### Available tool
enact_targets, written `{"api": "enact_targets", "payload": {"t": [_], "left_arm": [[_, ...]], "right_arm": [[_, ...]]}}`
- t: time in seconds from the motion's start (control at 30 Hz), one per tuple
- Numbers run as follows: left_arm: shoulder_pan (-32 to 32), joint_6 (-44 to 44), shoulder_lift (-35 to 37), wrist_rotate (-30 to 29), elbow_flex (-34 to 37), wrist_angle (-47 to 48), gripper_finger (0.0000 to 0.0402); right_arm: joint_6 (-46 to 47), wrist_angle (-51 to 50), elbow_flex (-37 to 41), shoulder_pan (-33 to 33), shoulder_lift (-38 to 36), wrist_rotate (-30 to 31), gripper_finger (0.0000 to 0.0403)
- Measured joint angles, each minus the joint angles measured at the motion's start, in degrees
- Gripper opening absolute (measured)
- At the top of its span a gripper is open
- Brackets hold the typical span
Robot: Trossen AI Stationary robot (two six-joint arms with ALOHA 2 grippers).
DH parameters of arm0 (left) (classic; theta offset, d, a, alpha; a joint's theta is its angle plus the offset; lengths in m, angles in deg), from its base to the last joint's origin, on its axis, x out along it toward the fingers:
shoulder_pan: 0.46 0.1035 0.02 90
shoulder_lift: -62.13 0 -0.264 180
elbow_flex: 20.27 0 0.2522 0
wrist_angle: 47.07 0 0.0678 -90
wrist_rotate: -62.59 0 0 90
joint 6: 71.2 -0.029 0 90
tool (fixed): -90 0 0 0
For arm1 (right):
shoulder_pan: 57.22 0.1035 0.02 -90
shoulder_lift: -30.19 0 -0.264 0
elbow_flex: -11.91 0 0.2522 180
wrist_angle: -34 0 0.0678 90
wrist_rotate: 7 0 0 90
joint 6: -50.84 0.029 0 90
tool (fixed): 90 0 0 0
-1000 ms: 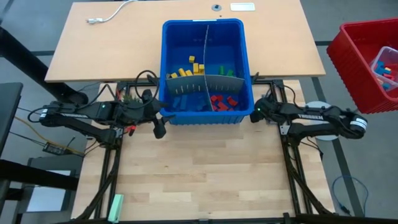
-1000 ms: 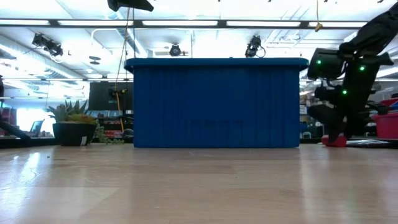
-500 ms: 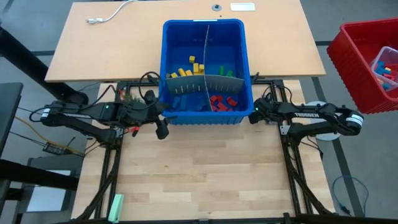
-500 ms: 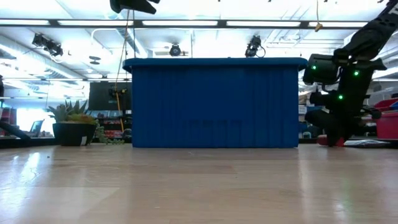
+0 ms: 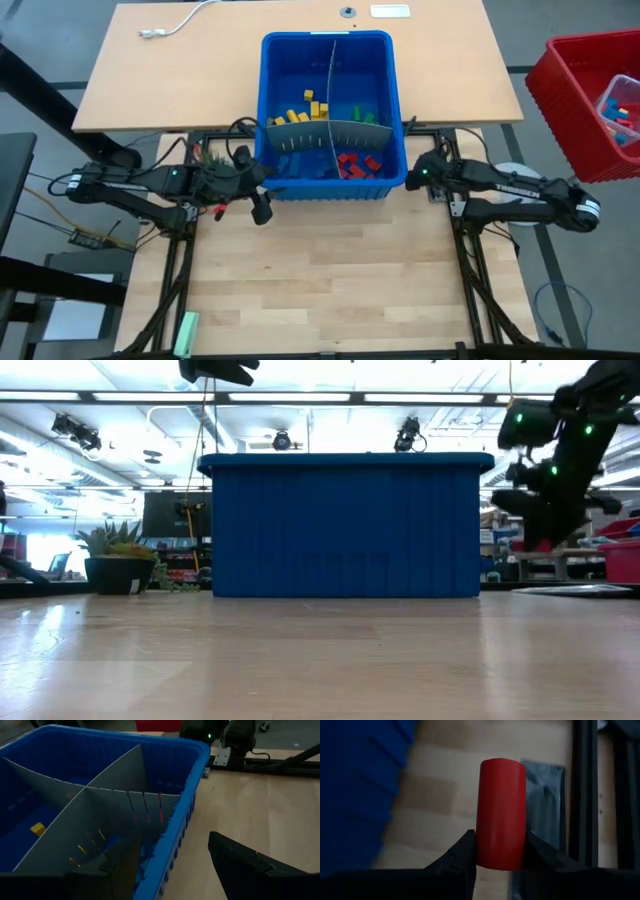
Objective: Sort blocks
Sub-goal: Put the orange block with the other orange blocks into the blue bin
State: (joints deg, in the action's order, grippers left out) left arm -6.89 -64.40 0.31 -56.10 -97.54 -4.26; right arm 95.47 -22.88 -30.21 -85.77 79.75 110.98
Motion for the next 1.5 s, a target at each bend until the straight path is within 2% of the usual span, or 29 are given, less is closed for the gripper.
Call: {"api": "enact_targets", "payload": {"t": [0.37, 0.5, 0.63, 0.8, 1.03, 1.17, 1.3, 1.5], "left_arm": [[0.0, -0.7, 0.3, -0.5, 0.0, -0.6, 0.0243], [0.0, -0.7, 0.4, -1.3, 0.0, -1.4, 0.0243], [0.0, -0.7, 0.4, -1.3, -1.7, -1.5, 0.0243], [0.0, -0.8, 0.5, -1.3, -4.4, -1.3, 0.0243], [0.0, 0.1, 0.5, 0.1, -9.5, 3.0, 0.0243], [0.0, 2.4, 0.5, 0.0, -12.0, 7.9, 0.0243], [0.0, 4.3, 0.5, 0.1, -13.2, 11.8, 0.0243], [0.0, 4.4, 0.4, 0.2, -13.2, 14.1, 0.0243]], "right_arm": [[1.2, -8.0, -12.3, 1.5, -7.6, 4.0, 0.0115], [-2.0, -3.3, -18.0, 4.1, -8.1, 3.2, 0.0115], [-6.1, 7.6, -21.6, 8.2, -6.9, 1.0, 0.0115], [-12.0, 24.5, -22.0, 13.5, -2.0, -3.9, 0.0116], [-15.9, 33.8, -22.0, 15.3, 8.9, -6.4, 0.0116], [-17.4, 32.2, -23.4, 14.5, 14.4, -7.2, 0.0118], [-20.9, 28.4, -28.1, 13.8, 18.0, -7.2, 0.0119], [-24.2, 16.0, -37.0, 11.6, 24.7, -8.5, 0.0121]]}}
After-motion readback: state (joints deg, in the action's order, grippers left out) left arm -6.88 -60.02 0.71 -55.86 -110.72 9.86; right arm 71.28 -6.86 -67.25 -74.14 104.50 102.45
